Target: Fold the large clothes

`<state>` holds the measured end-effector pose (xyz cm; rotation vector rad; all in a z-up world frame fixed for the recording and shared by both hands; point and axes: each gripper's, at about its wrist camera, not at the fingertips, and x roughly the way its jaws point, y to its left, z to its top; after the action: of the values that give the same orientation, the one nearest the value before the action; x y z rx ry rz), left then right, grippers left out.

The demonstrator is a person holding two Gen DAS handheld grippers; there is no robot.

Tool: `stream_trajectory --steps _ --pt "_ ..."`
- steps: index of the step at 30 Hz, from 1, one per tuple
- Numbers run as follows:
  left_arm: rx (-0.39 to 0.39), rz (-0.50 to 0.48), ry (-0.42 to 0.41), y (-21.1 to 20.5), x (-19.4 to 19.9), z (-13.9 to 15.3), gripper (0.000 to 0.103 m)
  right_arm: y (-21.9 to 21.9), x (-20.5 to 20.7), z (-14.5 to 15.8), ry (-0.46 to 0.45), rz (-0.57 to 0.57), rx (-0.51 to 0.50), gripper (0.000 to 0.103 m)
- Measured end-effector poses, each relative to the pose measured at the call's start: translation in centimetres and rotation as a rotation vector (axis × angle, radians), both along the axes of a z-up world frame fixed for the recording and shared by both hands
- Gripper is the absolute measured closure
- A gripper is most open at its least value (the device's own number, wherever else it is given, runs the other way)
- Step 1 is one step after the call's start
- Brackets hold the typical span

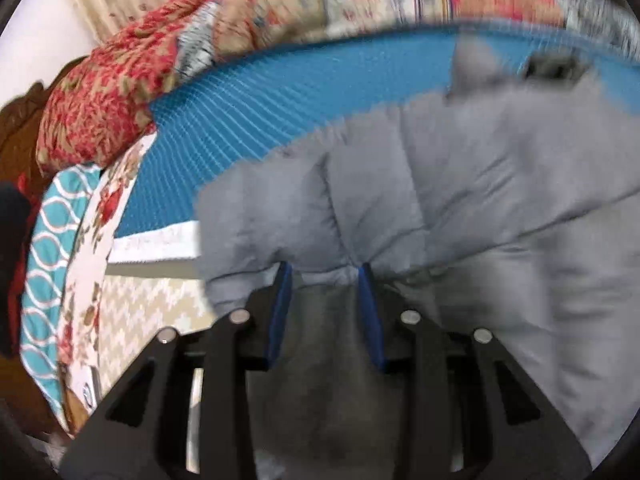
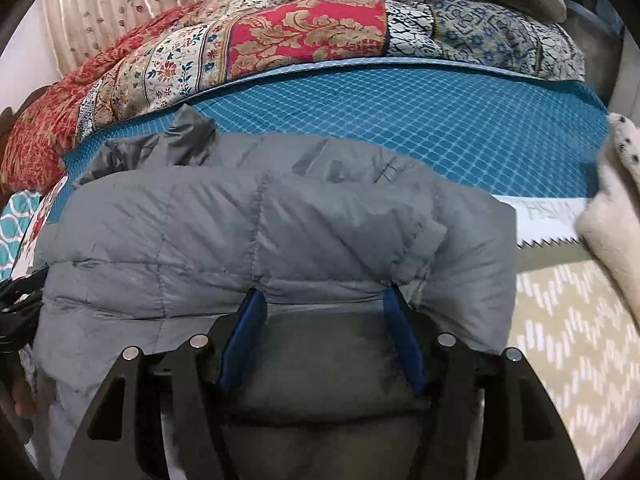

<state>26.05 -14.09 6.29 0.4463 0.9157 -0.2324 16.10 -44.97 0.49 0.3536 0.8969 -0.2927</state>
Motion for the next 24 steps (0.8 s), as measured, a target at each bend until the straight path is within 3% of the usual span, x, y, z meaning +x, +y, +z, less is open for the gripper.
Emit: stream_trajectory --steps 3,5,6,8,9,11,13,14,17,20,24 --pt "-0.126 -0.044 -0.056 3.8 -4.2 3.3 0.066 1.0 -5.1 2.4 -0.113 0.037 0.038 0.027" --pt "-0.165 -0.072 -0.077 6.6 -7.4 3.5 0.051 1.6 -8.1 1.9 -0.112 0.052 0.05 0.027" --pt "-0.159 -0.086 -0.072 7.7 -8.8 2.7 0.049 1.5 -8.5 1.0 -0.077 0.041 0.05 0.025" --pt "-0.015 -0.125 0.013 8.4 -10.3 -0.9 0.049 0.3 -8.9 -2.1 0.048 0.017 0.108 0.025" --pt "0.073 -0.114 0.054 8.9 -10.8 -2.9 0.054 0.1 -9.4 -1.9 0.026 0.01 0.118 0.025" --pt "0.092 -0.065 0.061 10.4 -11.9 -3.8 0.057 0.3 -10.3 0.3 -0.003 -0.053 0.127 0.025" --pt "-0.002 0.005 0.03 13.6 -13.6 -1.8 0.057 1.5 -13.0 3.7 -0.145 -0.03 0.199 0.025" --pt "-0.048 0.026 0.023 15.0 -14.4 -1.1 0.055 2.1 -14.1 4.6 -0.172 -0.015 0.194 0.025" --pt "-0.15 0.094 0.006 21.0 -18.0 0.4 0.03 4.6 -19.2 6.0 -0.223 0.051 0.199 0.025" --pt "-0.201 0.121 0.051 26.4 -21.7 0.1 0.019 6.6 -25.1 4.6 -0.196 0.08 0.161 0.025" --pt "-0.286 0.168 0.165 31.5 -26.0 -1.0 0.018 8.0 -32.0 1.2 -0.136 0.028 0.198 0.025"
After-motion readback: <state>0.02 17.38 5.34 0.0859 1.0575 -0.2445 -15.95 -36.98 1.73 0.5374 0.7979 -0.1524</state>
